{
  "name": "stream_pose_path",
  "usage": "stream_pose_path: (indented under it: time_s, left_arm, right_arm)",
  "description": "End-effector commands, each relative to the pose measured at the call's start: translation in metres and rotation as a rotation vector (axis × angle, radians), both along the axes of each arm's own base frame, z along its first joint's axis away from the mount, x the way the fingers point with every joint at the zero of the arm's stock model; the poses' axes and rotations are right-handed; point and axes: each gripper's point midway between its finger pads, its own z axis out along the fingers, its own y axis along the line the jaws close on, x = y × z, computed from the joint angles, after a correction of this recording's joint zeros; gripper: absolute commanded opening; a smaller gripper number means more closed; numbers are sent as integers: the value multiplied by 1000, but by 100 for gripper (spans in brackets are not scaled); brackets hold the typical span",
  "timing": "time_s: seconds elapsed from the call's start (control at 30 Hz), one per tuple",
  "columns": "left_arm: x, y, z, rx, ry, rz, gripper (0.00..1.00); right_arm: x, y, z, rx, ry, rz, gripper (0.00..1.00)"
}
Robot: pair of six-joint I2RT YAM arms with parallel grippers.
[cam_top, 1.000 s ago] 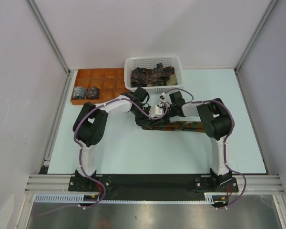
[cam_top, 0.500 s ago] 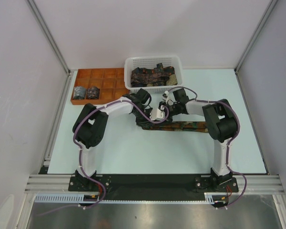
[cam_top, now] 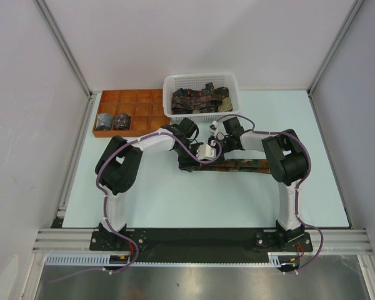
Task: Roll the ties
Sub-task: Roll the tie at the center of the board.
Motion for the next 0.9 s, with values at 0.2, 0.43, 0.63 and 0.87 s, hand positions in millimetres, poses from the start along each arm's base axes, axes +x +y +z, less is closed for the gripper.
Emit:
stream_pose_path:
  time_s: [0.2, 0.43, 0.63, 0.87]
  left_arm:
    - [6, -10, 40, -181, 22, 79, 85]
    - [13, -24, 39, -210, 31, 105, 90]
    - [4, -34, 36, -196, 38, 53, 91]
    - [5, -30, 22, -104, 5, 13, 80]
  right_arm:
    - [3, -40, -42, -138, 8, -18, 0]
    - [-2, -49, -59, -177, 22, -4, 0]
    - [-2, -37, -61, -161, 32, 1, 0]
    - [4, -17, -55, -116, 20, -2, 0]
